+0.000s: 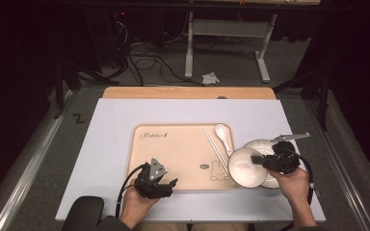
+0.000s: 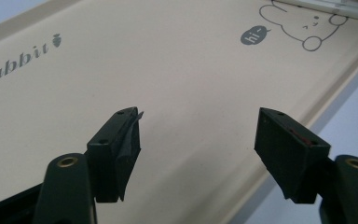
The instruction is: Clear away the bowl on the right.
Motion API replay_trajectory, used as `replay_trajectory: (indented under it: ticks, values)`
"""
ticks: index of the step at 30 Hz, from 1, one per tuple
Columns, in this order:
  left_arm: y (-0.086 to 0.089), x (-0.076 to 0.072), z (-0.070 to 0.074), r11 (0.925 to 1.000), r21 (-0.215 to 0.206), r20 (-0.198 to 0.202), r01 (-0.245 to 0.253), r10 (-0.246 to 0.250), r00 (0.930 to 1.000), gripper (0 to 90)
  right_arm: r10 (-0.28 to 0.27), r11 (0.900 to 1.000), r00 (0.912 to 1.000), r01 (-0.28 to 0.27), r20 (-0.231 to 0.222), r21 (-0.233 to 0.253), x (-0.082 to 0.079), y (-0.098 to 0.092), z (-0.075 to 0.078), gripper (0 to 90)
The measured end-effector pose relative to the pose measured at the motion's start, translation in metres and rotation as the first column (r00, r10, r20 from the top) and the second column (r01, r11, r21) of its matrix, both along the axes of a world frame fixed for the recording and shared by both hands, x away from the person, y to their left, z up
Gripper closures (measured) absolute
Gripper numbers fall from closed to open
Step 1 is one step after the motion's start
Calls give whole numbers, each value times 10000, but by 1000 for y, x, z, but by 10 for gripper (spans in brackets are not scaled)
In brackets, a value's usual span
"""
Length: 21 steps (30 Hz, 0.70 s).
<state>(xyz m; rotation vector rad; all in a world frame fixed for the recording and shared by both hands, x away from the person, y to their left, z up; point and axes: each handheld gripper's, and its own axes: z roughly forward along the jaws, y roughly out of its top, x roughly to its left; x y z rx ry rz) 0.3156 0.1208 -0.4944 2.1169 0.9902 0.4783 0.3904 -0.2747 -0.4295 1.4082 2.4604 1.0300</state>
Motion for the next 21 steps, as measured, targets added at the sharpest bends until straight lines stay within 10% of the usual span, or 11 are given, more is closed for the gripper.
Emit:
replay_trajectory:
  ticks: [21]
  values:
    - [21, -13, 3, 9947, 61, 179, -1027, 1026, 9946, 297, 1246, 9921, 9920, -1243, 220, -162, 22, 51, -3, 829]
